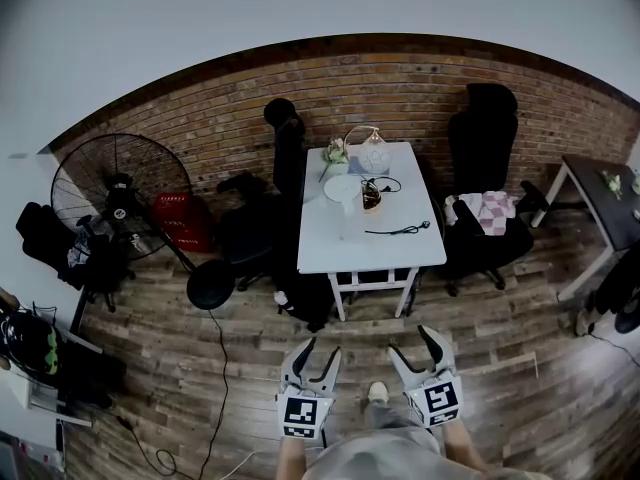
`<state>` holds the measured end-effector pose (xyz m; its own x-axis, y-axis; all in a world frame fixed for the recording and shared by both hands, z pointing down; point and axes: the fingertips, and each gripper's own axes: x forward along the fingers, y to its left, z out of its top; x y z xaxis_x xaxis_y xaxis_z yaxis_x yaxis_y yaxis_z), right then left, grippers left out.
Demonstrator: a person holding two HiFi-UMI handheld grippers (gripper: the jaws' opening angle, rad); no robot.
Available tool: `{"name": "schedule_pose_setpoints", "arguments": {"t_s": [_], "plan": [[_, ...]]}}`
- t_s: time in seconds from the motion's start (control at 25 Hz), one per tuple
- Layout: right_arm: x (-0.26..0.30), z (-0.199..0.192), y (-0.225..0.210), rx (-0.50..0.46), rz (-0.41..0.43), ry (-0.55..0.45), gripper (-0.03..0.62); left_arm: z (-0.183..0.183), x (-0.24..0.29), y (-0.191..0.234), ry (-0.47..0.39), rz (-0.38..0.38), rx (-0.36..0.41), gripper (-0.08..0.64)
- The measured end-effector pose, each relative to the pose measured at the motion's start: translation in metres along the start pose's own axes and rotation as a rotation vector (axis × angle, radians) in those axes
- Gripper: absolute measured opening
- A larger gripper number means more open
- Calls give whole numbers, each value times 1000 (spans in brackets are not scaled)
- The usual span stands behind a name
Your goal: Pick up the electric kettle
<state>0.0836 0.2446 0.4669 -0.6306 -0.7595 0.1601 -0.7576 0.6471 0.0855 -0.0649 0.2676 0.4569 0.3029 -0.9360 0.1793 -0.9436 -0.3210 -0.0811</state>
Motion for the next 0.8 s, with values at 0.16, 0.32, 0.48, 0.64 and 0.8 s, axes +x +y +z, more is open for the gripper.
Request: {"name": "schedule_pose_setpoints", "arguments": {"t_s": [0.16, 0.32, 0.48, 0.64, 0.8], "plan": [[23, 2, -19, 3, -2, 10, 285, 5, 25, 9, 1, -2, -2, 201], [42, 5, -38, 8, -1, 12, 285, 10, 51, 16, 8, 1, -1, 201], [60, 4, -58, 11, 9, 23, 285, 13, 76, 21, 19, 6, -4, 201], [79, 3, -76, 2, 17, 17, 285, 12, 100, 27, 35, 12, -2, 201], [93, 0, -94, 22, 25, 32, 285, 15, 121, 30, 46, 20, 1, 201]]}}
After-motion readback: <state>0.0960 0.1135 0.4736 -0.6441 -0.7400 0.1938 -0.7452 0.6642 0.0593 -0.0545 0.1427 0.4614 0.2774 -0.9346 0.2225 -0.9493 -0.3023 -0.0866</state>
